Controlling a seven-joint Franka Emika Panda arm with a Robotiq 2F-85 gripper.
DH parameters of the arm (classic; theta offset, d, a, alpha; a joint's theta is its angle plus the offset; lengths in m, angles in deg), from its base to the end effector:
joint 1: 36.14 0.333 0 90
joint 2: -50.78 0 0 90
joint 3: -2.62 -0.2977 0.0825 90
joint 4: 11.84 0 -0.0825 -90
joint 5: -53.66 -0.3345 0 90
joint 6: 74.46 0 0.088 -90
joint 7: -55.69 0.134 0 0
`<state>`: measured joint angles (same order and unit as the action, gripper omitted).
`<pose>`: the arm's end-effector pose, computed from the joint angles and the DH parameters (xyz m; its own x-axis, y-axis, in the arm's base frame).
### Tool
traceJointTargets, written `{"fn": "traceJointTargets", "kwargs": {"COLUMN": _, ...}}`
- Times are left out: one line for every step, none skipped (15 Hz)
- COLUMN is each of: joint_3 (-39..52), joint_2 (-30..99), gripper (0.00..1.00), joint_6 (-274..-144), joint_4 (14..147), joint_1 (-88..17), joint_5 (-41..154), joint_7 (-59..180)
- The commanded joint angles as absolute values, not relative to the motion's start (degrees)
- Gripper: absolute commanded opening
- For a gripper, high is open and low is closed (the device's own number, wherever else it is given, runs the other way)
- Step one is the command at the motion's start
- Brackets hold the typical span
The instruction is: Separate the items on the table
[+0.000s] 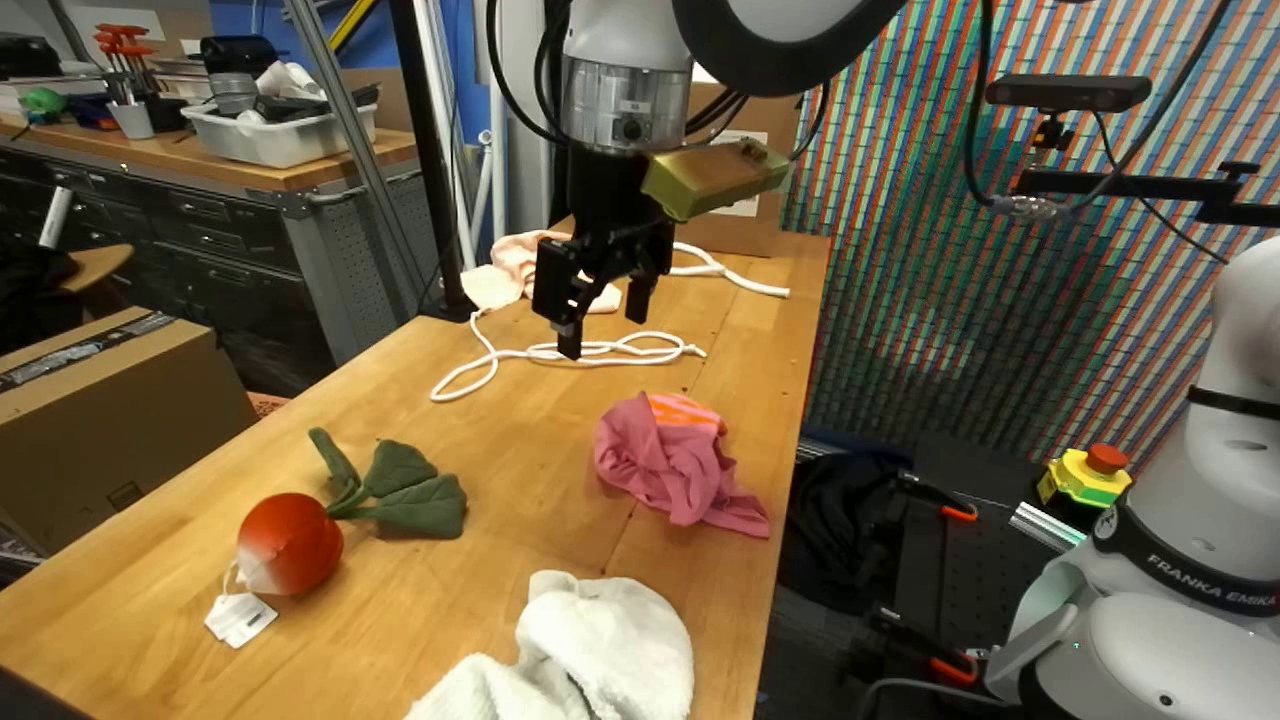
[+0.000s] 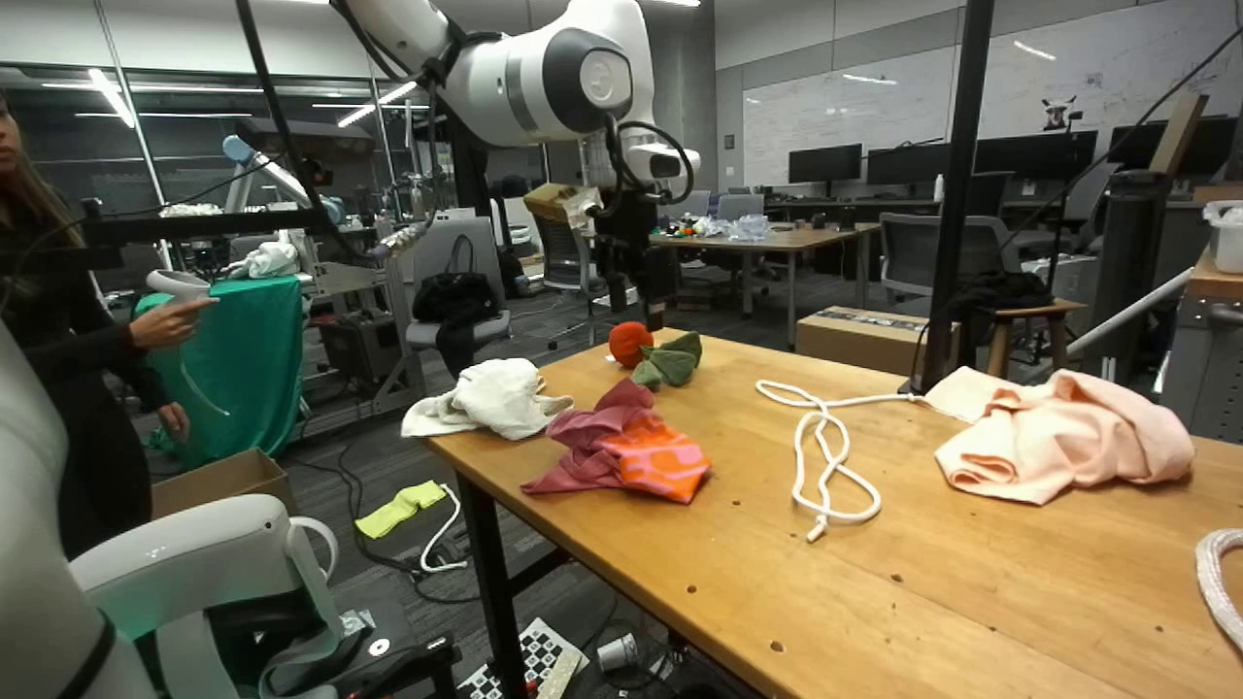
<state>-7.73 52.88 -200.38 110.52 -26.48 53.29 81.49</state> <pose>0.4722 0.1728 0.4112 0.9904 -0.1056 0.0887 -0.1023 -0.9939 -0.0418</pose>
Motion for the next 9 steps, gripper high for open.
{"fn": "traceJointTargets", "kwargs": {"joint_3": -6.99, "joint_2": 47.94, "gripper": 1.00, "joint_6": -202.59, "joint_4": 105.18, "joint_1": -27.12, "joint_5": 52.71, "joint_7": 80.87}}
{"fn": "traceJointTargets", "kwargs": {"joint_3": -6.72, "joint_2": 46.71, "gripper": 1.00, "joint_6": -202.96, "joint_4": 103.97, "joint_1": -27.20, "joint_5": 52.73, "joint_7": 80.87}}
{"fn": "traceJointTargets", "kwargs": {"joint_3": -6.35, "joint_2": 44.97, "gripper": 1.00, "joint_6": -203.46, "joint_4": 102.54, "joint_1": -27.35, "joint_5": 52.83, "joint_7": 81.05}}
{"fn": "traceJointTargets", "kwargs": {"joint_3": -6.00, "joint_2": 43.58, "gripper": 1.00, "joint_6": -203.75, "joint_4": 101.36, "joint_1": -27.41, "joint_5": 52.63, "joint_7": 80.96}}
{"fn": "traceJointTargets", "kwargs": {"joint_3": -5.67, "joint_2": 42.09, "gripper": 1.00, "joint_6": -203.88, "joint_4": 99.90, "joint_1": -27.38, "joint_5": 52.61, "joint_7": 80.99}}
{"fn": "traceJointTargets", "kwargs": {"joint_3": -5.23, "joint_2": 40.42, "gripper": 1.00, "joint_6": -204.21, "joint_4": 98.57, "joint_1": -27.34, "joint_5": 52.78, "joint_7": 81.07}}
{"fn": "traceJointTargets", "kwargs": {"joint_3": -4.82, "joint_2": 39.00, "gripper": 1.00, "joint_6": -204.48, "joint_4": 97.36, "joint_1": -27.29, "joint_5": 52.85, "joint_7": 80.96}}
{"fn": "traceJointTargets", "kwargs": {"joint_3": -4.40, "joint_2": 37.54, "gripper": 1.00, "joint_6": -204.79, "joint_4": 96.05, "joint_1": -27.15, "joint_5": 53.13, "joint_7": 81.09}}
{"fn": "traceJointTargets", "kwargs": {"joint_3": -4.01, "joint_2": 35.92, "gripper": 1.00, "joint_6": -204.81, "joint_4": 94.56, "joint_1": -27.05, "joint_5": 53.11, "joint_7": 81.05}}
